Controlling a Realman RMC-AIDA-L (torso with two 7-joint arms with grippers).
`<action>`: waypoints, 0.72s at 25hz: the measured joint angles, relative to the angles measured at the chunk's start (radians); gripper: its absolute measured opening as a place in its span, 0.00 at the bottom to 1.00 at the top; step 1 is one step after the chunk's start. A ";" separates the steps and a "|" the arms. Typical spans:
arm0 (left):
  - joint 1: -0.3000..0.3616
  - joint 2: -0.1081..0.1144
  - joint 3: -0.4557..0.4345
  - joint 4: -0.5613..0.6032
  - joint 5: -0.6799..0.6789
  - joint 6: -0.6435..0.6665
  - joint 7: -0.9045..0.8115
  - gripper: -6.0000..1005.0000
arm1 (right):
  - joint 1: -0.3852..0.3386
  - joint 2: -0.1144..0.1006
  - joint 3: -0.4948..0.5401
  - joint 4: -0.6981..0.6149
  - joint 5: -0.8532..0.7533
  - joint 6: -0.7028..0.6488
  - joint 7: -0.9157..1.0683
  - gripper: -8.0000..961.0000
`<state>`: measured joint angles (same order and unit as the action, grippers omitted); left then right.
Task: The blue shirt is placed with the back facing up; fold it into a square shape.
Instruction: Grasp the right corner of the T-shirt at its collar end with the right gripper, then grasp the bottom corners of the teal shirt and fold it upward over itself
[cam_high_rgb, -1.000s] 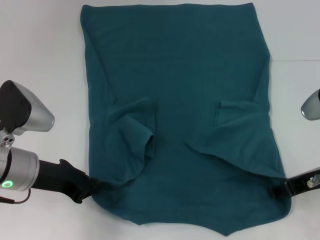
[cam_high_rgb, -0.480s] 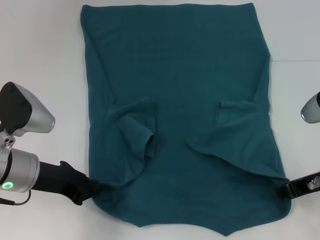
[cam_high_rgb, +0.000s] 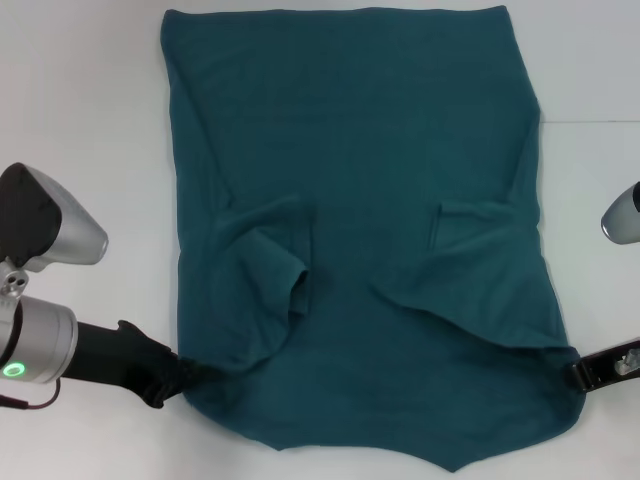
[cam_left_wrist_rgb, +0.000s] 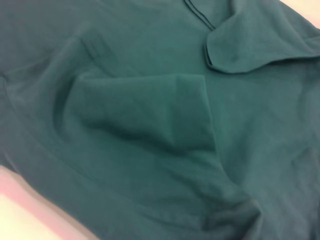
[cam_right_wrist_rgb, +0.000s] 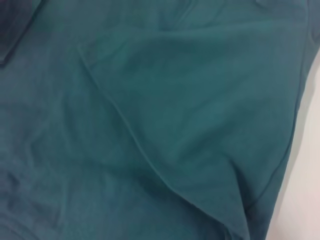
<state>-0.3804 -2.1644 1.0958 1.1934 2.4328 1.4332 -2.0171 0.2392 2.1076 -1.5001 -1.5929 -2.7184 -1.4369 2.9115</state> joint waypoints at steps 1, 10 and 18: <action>0.000 0.000 -0.002 0.000 0.000 0.000 0.000 0.05 | 0.000 0.000 0.000 -0.002 0.002 0.000 -0.002 0.03; 0.002 0.011 -0.010 0.004 0.005 0.028 0.000 0.06 | 0.007 -0.002 -0.004 -0.034 0.070 -0.036 -0.042 0.03; 0.019 0.028 -0.040 0.042 0.010 0.092 0.003 0.06 | -0.006 0.001 -0.027 -0.103 0.145 -0.104 -0.057 0.02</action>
<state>-0.3613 -2.1367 1.0553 1.2353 2.4428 1.5254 -2.0140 0.2331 2.1091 -1.5276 -1.6964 -2.5738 -1.5404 2.8548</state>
